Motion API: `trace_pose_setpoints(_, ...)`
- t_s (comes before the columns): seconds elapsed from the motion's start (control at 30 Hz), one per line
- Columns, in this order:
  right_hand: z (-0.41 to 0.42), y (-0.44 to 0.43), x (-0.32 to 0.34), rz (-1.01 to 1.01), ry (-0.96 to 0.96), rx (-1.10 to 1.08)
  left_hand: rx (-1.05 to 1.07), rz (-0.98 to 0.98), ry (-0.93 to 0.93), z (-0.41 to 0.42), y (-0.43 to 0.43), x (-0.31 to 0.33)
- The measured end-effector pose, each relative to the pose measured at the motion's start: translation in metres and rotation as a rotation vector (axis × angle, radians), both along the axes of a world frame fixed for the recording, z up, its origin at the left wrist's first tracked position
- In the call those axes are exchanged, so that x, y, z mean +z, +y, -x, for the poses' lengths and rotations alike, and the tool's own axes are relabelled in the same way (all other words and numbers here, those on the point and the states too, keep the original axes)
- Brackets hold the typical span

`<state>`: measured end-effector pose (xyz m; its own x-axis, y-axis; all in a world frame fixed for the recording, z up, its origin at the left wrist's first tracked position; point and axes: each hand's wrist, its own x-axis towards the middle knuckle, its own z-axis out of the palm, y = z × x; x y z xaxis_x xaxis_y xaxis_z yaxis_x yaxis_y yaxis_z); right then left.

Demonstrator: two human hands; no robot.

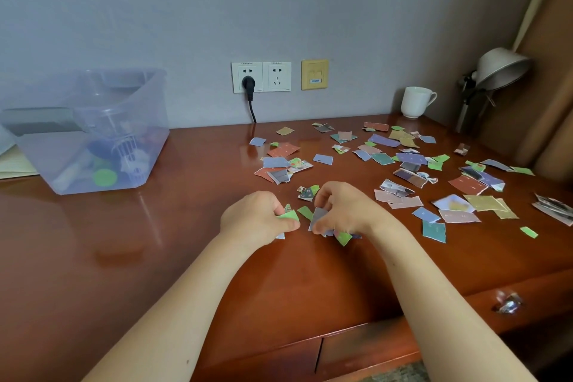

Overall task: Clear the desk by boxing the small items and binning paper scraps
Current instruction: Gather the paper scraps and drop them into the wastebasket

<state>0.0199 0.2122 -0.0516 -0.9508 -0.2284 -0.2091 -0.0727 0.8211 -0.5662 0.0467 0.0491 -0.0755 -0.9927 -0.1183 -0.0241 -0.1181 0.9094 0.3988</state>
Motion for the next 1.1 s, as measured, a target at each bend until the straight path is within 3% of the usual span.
trace_pose_setpoints(0.13, 0.002, 0.0, -0.007, 0.285, 0.012, -0.051, -0.006, -0.128, 0.061, 0.002, -0.001, -0.003)
trace_pose_setpoints(0.2, 0.003, -0.001, -0.007, 0.604, -0.075, -0.112, -0.028, -0.321, 0.098, 0.006, -0.005, -0.004)
trace_pose_setpoints(0.27, 0.003, -0.004, -0.006, 0.94, -0.222, -0.185, 0.01, -0.663, 0.087, 0.008, -0.007, 0.002)
trace_pose_setpoints(0.4, 0.001, -0.01, -0.006, 1.456, -0.51, -0.413, 0.224, -1.568, -0.157, 0.004, -0.008, 0.016)
trace_pose_setpoints(0.47, 0.001, -0.012, -0.008, 1.608, -0.582, -0.442, 0.219, -1.789, -0.214, 0.005, -0.01, 0.016)
trace_pose_setpoints(0.53, 0.002, -0.014, -0.011, 1.613, -0.585, -0.422, 0.22, -1.861, -0.211, 0.006, -0.012, 0.014)
trace_pose_setpoints(0.67, 0.009, -0.012, -0.014, 1.178, -0.315, -0.287, 0.232, -1.639, -0.145, 0.012, -0.012, 0.011)
trace_pose_setpoints(0.73, 0.012, -0.01, -0.016, 0.795, -0.089, -0.209, 0.191, -1.252, -0.002, 0.014, -0.01, 0.006)
trace_pose_setpoints(0.8, 0.017, -0.009, -0.02, 0.401, 0.103, -0.115, 0.069, -0.676, 0.207, 0.017, -0.008, -0.005)
trace_pose_setpoints(0.87, 0.02, -0.008, -0.022, 0.139, 0.179, -0.014, -0.016, -0.293, 0.295, 0.016, -0.006, -0.012)
trace_pose_setpoints(1.1, 0.021, -0.01, -0.019, 0.02, 0.1, 0.087, -0.128, -0.047, 0.198, 0.017, -0.003, -0.018)
